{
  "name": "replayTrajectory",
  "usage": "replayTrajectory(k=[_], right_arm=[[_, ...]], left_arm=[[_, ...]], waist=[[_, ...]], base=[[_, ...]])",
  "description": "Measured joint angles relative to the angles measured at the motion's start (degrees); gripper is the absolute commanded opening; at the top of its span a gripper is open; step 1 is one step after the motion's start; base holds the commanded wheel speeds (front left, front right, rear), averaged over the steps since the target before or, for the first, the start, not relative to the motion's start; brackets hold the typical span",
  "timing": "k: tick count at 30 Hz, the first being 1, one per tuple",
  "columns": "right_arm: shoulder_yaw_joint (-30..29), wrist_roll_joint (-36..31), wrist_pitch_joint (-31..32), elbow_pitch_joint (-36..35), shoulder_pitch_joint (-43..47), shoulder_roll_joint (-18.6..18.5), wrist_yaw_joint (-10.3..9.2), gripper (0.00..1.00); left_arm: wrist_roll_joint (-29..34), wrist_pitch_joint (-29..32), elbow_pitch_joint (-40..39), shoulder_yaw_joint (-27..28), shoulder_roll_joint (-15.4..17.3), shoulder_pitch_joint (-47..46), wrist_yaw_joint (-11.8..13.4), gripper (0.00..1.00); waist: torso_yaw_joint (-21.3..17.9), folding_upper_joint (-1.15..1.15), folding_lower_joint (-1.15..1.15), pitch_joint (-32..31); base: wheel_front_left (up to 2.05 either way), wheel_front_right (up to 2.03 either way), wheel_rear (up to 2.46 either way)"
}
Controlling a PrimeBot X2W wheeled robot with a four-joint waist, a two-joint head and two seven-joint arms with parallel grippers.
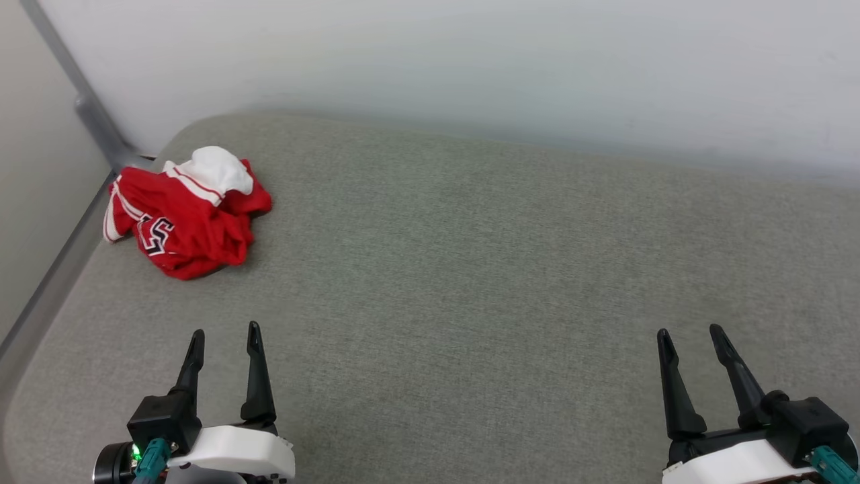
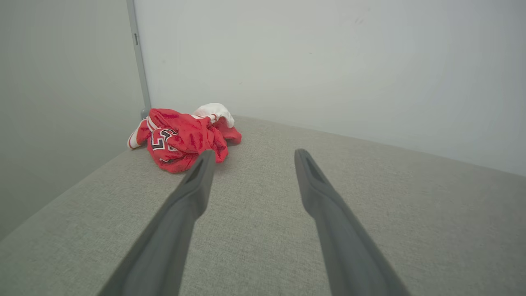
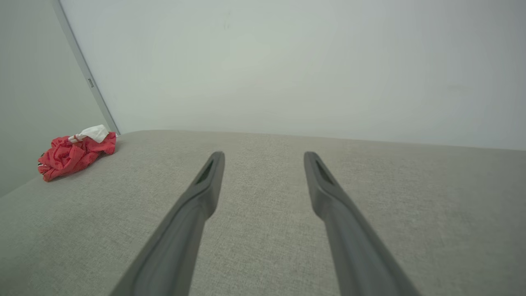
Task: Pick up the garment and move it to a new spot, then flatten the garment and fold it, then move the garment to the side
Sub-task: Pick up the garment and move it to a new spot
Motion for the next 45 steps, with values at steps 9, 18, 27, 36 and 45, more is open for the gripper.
replayTrajectory(k=[9, 18, 27, 36, 45], right_arm=[[0.89, -0.4, -0.01, 0.36, 0.09, 0.0, 0.01, 1.0], [1.66, -0.77, 0.0, 0.66, 0.09, 0.0, 0.0, 1.0], [2.35, -0.83, 0.0, 0.88, 0.09, 0.0, 0.0, 1.0], [2.74, -2.97, 0.0, 0.27, -1.14, 0.0, 0.01, 1.0], [0.49, -8.76, -0.01, -3.01, -6.8, 0.02, 0.01, 1.0]], left_arm=[[-0.88, 0.0, 0.2, 0.05, 0.0, -0.01, 0.18, 1.0], [-1.54, 0.0, 0.47, 0.83, -0.01, 0.15, 0.49, 1.0], [-2.03, 0.0, 0.7, 1.75, 0.0, 0.32, 0.25, 1.0], [-3.42, 0.0, 2.44, 6.78, -0.03, -7.22, -5.36, 1.0], [-6.47, 0.0, 6.9, 12.98, 4.2, -27.98, -9.67, 1.0]], waist=[[7.06, 0.0, 0.0, 0.2], [13.65, 0.0, 0.0, 0.14], [16.97, 0.0, 0.0, 0.14], [15.79, 0.0, 0.0, 2.66], [13.17, 0.0, 0.01, 11.06]], base=[[0.0, 0.0, 0.0], [0.0, 0.0, 0.0], [0.0, 0.0, 0.0], [0.0, 0.0, 0.0], [0.0, 0.0, 0.0]])
